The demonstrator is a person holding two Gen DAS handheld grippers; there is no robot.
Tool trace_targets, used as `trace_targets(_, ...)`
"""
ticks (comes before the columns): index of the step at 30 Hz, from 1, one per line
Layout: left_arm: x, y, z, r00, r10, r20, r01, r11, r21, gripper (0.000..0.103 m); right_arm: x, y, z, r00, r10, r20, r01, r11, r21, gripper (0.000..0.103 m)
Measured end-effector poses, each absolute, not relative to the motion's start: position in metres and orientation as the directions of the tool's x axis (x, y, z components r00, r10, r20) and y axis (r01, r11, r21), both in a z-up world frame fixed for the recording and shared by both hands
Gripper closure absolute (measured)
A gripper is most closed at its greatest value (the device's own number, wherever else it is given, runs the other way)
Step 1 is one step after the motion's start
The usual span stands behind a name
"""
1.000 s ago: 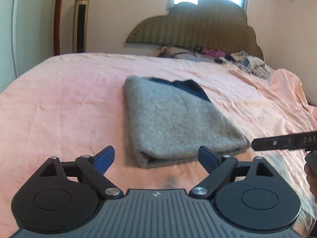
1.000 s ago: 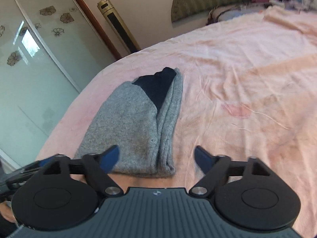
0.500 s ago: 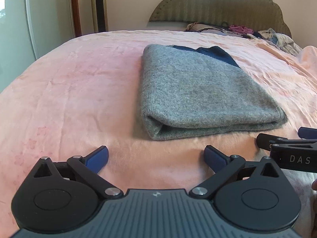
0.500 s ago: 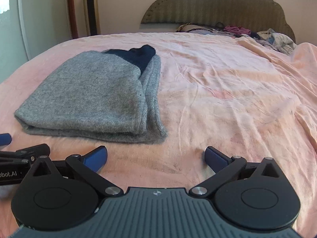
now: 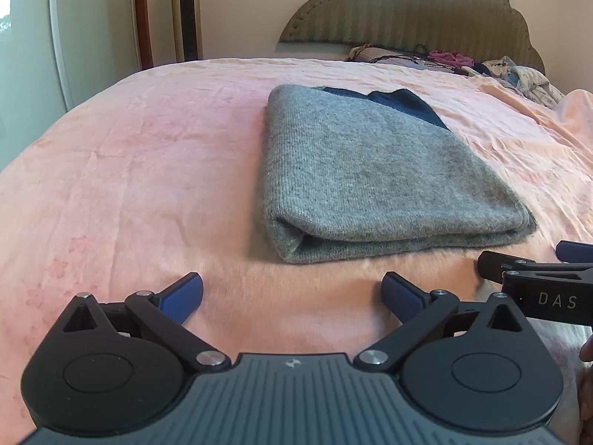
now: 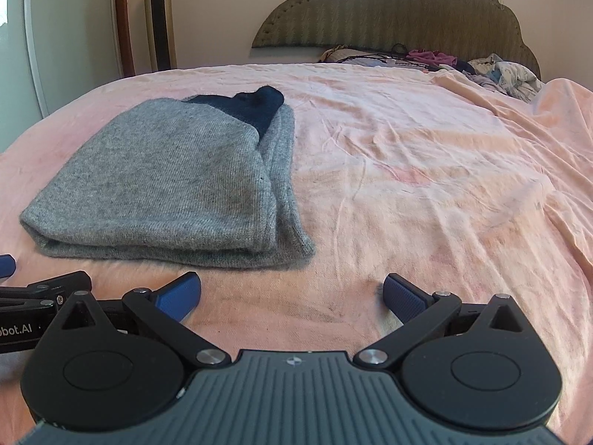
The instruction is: Fold small clothes
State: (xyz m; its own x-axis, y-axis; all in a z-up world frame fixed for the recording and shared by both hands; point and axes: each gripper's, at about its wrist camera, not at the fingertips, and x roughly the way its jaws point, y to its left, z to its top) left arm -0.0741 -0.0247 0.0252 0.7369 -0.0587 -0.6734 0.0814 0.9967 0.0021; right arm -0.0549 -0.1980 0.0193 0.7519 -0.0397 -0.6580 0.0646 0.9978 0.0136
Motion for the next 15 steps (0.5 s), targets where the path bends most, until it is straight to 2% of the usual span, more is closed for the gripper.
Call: trace_targets(15,-0.0755,-0.0242,0.026,0.737,-0.059,-0.673,0.085,0.996,0.005,0.0,-0.0552,-0.1979,0.0192,0.752,-0.039,-0.658,0.064,0.998,0.014,0.0)
